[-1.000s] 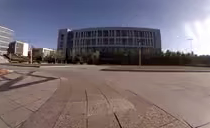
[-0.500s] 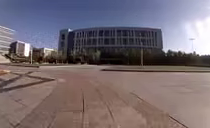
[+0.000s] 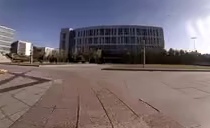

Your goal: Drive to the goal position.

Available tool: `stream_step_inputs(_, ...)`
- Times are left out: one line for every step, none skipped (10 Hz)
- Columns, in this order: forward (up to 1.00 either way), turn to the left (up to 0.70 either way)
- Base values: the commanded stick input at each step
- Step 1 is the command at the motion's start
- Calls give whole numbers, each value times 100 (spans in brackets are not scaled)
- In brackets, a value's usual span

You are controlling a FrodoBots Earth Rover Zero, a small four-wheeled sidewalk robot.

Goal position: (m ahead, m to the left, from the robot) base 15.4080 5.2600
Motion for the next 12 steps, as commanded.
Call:
stream_step_inputs(70,0)
stream_step_inputs(70,0)
stream_step_inputs(70,0)
stream_step_inputs(70,0)
stream_step_inputs(70,0)
stream_step_inputs(70,0)
stream_step_inputs(70,0)
stream_step_inputs(70,0)
stream_step_inputs(70,0)
stream_step_inputs(70,17)
stream_step_inputs(70,35)
stream_step_inputs(70,35)
